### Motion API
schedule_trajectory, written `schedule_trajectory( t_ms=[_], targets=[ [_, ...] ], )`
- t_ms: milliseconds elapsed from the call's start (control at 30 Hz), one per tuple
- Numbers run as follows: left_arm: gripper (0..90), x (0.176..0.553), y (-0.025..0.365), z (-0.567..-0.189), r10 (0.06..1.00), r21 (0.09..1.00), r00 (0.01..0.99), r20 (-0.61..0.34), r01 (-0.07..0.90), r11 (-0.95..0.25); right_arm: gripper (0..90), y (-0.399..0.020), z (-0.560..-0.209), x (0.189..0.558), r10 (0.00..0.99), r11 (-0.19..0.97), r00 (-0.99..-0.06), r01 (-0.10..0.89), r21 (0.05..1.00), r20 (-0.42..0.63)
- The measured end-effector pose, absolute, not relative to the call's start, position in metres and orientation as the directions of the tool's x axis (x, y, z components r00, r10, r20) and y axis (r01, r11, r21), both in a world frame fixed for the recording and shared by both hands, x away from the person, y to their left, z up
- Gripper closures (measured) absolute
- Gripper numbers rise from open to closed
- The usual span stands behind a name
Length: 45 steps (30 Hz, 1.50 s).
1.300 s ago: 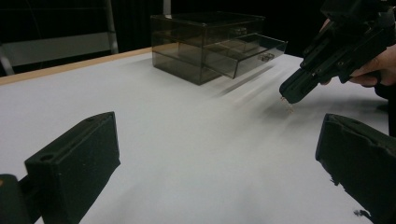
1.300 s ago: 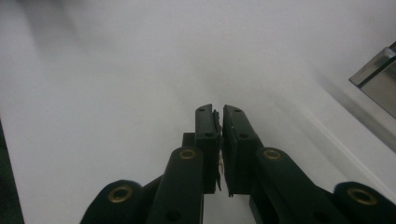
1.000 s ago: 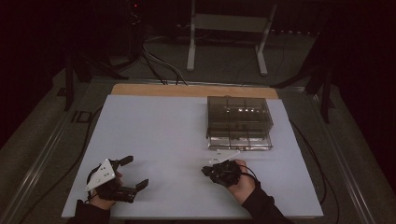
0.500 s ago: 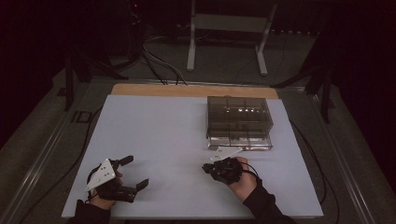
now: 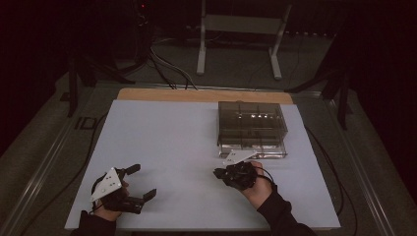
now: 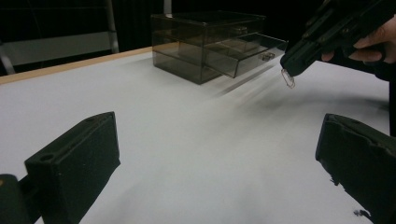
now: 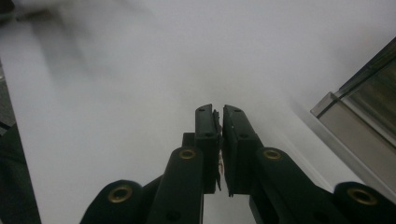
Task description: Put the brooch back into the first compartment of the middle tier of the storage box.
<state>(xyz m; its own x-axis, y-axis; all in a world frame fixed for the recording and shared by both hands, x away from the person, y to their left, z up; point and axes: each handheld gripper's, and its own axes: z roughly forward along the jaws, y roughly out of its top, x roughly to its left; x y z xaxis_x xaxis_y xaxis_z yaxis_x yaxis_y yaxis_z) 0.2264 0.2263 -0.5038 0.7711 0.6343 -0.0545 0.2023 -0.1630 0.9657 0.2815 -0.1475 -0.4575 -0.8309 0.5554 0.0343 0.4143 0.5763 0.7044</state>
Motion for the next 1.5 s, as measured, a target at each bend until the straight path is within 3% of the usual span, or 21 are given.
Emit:
schedule_trajectory(
  t_ms=[1500],
  targets=[
    [0.4,0.226,0.228,-0.504,0.638,0.966,0.768,-0.056,0.203,-0.158,85.4,-0.17,-0.401,0.309,0.606,0.521,-0.795,0.386,0.761,-0.012]
  ],
)
